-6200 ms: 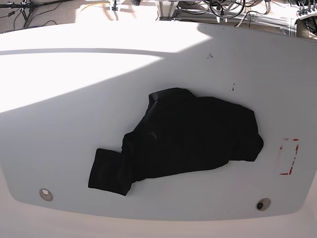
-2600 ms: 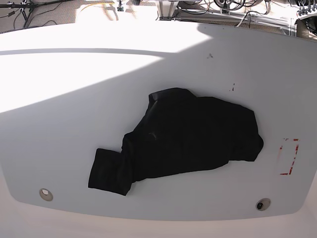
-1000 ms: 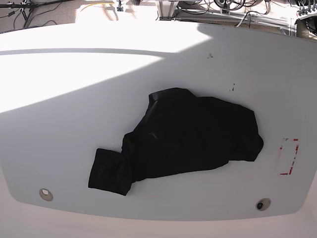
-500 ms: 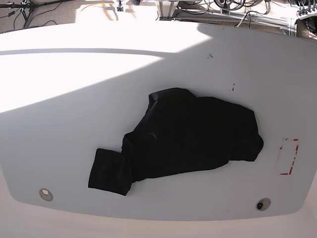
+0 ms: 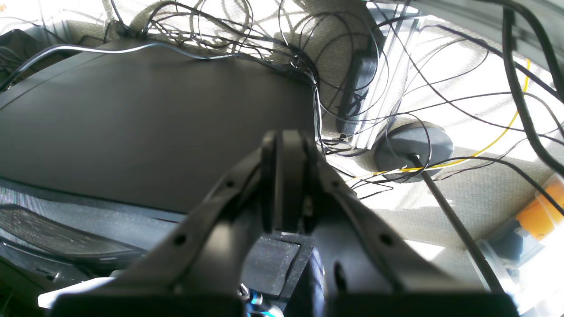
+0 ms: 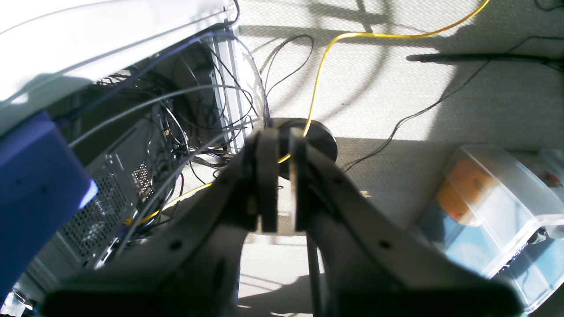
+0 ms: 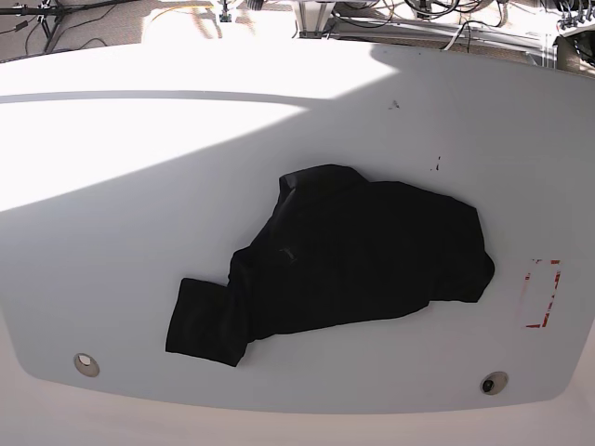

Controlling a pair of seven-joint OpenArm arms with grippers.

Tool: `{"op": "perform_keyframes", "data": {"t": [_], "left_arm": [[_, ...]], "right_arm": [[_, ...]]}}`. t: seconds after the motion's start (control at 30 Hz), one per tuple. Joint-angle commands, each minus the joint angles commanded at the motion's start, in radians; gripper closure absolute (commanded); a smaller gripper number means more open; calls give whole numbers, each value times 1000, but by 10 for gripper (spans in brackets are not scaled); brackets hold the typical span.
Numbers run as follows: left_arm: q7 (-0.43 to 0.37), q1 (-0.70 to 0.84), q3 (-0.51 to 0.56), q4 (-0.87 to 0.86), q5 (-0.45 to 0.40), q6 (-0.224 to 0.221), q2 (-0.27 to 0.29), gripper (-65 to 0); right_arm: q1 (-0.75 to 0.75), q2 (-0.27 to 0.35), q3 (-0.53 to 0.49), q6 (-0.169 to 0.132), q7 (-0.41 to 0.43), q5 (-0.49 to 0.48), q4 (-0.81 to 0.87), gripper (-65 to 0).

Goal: Fold the T-shirt properly

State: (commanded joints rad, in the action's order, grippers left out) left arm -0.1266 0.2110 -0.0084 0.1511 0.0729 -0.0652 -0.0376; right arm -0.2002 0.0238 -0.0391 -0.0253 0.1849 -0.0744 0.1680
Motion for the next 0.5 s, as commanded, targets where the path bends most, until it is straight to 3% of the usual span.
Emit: {"op": "perform_keyframes", "data": {"t": [0.5], "left_arm": [[0,-20,0,-3,-2,0,0,-7]], "right_arm": [[5,2,0,0,0,0,0,-48]]}}
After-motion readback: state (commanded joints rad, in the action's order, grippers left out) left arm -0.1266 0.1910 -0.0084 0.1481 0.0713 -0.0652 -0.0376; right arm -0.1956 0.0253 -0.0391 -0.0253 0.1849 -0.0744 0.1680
